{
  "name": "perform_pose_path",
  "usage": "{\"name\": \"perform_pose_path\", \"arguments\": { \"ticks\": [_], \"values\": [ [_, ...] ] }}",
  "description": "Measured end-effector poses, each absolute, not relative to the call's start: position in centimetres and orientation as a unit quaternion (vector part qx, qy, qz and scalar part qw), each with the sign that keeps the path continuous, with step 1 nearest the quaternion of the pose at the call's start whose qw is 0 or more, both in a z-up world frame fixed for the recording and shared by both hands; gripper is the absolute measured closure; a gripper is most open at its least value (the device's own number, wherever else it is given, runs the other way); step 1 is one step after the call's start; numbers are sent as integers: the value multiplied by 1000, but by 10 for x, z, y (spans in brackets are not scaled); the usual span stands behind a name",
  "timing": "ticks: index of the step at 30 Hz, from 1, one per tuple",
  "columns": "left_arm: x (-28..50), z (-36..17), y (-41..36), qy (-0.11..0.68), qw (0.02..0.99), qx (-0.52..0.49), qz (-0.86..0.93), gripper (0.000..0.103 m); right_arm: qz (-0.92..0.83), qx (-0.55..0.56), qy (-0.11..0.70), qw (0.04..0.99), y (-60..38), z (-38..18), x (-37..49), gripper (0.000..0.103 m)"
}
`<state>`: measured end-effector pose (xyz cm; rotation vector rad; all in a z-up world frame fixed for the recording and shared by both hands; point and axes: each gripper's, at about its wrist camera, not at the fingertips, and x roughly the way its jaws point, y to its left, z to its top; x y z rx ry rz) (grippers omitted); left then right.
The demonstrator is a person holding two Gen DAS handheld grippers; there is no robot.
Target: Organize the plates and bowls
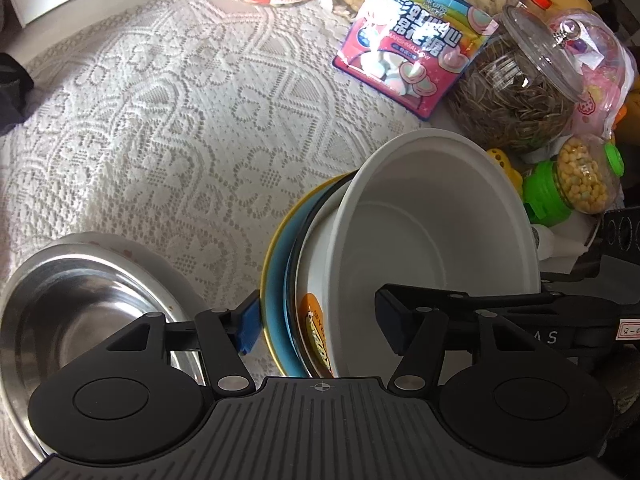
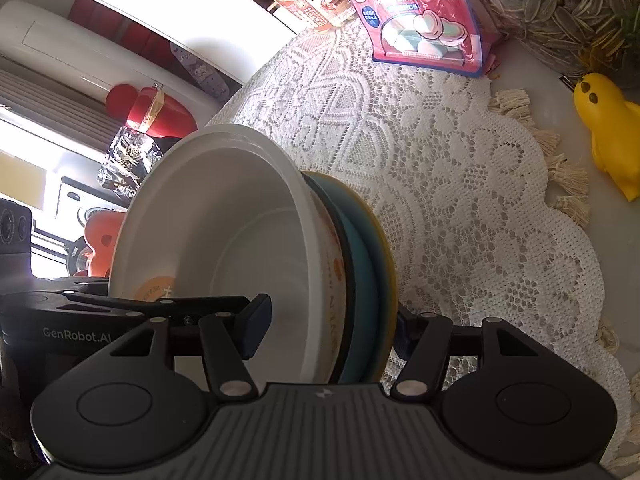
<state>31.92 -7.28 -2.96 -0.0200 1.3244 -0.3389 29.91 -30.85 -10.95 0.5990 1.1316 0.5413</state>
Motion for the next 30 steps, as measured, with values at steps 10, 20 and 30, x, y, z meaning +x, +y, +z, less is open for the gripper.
{"name": "perform_pose_path", "arguments": {
  "ticks": [10,20,30],
  "values": [
    [318,-33,-74,607,779,4,-155,38,245,272,530,765,-307,-113,299,42],
    [320,-33,-74,607,779,4,-158,37,246,271,528,766,-307,-112,299,42],
    [321,-33,-74,607,779,4,-158,37,246,272,528,766,-307,-112,299,43]
  ]
}}
